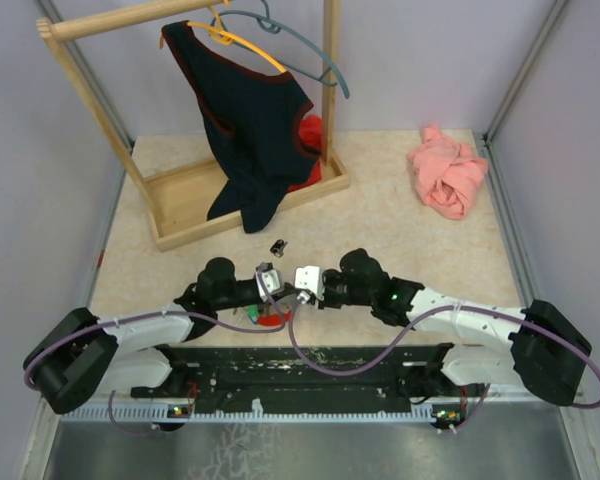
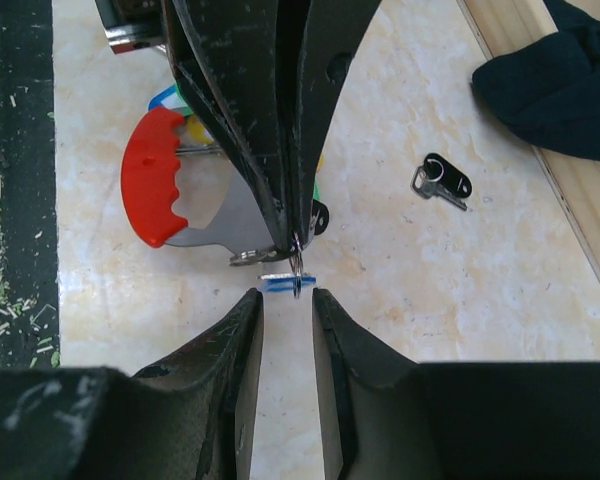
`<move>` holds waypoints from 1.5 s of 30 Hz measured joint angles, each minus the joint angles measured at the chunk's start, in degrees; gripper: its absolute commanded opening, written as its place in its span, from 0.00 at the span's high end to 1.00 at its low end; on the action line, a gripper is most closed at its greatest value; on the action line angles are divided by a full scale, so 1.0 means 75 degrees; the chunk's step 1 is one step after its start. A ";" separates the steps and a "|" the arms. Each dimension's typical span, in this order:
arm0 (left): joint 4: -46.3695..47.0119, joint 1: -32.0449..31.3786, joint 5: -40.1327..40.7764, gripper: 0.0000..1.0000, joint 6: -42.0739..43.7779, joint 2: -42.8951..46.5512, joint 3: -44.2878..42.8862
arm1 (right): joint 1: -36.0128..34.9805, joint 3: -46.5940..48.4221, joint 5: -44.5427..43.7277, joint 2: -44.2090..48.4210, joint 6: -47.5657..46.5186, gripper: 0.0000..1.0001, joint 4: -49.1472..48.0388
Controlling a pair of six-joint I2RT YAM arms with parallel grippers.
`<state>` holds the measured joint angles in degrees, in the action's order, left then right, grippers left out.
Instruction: Put the keys on the keyring
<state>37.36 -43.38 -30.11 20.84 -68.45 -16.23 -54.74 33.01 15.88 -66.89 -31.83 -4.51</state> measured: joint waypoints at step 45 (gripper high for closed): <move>0.0099 0.0000 -0.0198 0.99 0.0003 -0.0058 0.0041 | 0.0472 -0.0329 0.0641 -0.0291 0.0221 1.00 -0.0624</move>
<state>38.11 -43.38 -31.59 20.86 -68.88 -15.92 -51.20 30.55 20.69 -69.08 -30.17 -9.19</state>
